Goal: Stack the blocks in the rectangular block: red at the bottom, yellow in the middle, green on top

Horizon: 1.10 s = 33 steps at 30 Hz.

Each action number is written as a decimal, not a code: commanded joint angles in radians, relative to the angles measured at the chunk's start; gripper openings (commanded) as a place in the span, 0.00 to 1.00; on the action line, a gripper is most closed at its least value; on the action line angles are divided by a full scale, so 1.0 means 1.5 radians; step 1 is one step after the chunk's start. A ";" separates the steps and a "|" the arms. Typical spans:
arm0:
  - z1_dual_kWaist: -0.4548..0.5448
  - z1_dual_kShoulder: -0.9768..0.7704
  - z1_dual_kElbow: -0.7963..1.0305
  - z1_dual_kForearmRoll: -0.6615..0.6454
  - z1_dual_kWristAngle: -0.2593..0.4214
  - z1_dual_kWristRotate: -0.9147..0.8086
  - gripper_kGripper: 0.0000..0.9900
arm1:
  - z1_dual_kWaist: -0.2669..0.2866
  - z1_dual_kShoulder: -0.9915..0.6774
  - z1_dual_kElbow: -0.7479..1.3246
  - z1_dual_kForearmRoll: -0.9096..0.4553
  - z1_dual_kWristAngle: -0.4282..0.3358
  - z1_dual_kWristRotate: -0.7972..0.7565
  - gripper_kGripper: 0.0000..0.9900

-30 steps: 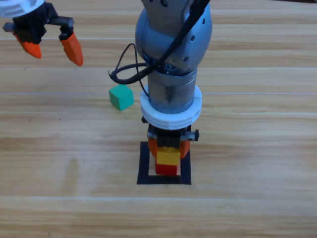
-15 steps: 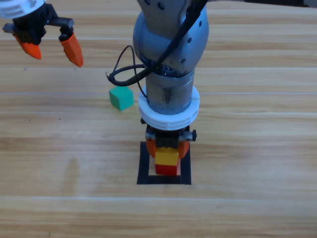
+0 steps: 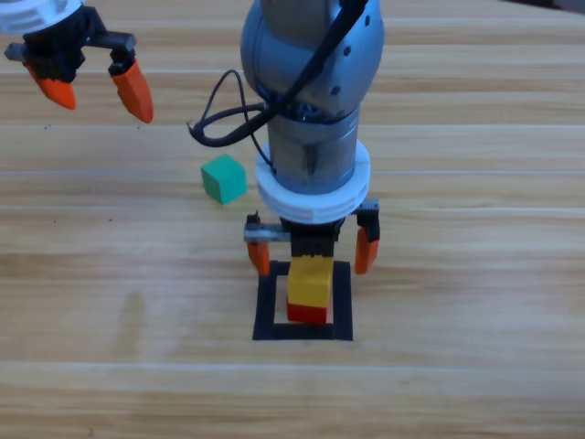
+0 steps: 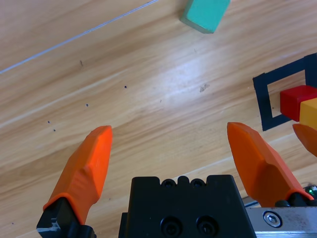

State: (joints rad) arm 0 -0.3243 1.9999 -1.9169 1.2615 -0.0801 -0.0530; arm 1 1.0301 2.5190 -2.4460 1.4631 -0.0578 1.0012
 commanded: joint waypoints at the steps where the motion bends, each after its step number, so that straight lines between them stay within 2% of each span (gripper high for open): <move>1: 0.016 0.057 -0.072 0.000 -0.005 -0.007 1.00 | -0.022 -0.114 -0.015 0.009 0.000 -0.079 1.00; 6: -0.004 0.137 -0.171 0.037 -0.008 0.005 1.00 | -0.051 -0.162 -0.024 0.009 0.054 -0.296 1.00; 11: -0.029 0.185 -0.173 0.036 -0.007 0.040 1.00 | -0.114 -0.218 0.073 -0.017 0.102 -0.421 1.00; 13: -0.047 0.212 -0.172 0.036 0.011 0.057 1.00 | -0.144 -0.274 0.177 -0.091 0.136 -0.465 1.00; 15: -0.063 0.240 -0.175 0.036 0.026 0.071 0.98 | -0.184 -0.363 0.348 -0.230 0.206 -0.516 1.00; 17: -0.084 0.259 -0.181 0.034 0.037 0.079 0.98 | -0.228 -0.473 0.561 -0.420 0.309 -0.572 1.00; 18: -0.092 0.264 -0.183 0.032 0.043 0.080 0.98 | -0.235 -0.507 0.627 -0.484 0.331 -0.594 1.00; 20: -0.109 0.274 -0.194 0.032 0.054 0.085 0.98 | -0.235 -0.564 0.737 -0.566 0.338 -0.672 1.00; 25: -0.137 0.293 -0.213 0.031 0.064 0.087 0.98 | -0.234 -0.616 0.849 -0.621 0.360 -0.781 1.00; 29: -0.141 0.302 -0.233 0.030 0.070 0.084 0.99 | -0.234 -0.717 0.979 -0.743 0.338 -0.800 1.00; 33: -0.139 0.320 -0.258 0.031 0.078 0.077 1.00 | -0.234 -0.787 1.007 -0.742 0.307 -0.851 1.00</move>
State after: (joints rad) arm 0 -0.5221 2.3982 -2.2789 1.3118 0.0171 0.0667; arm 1 0.7012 1.4790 -0.9648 0.3732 0.4456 -0.2343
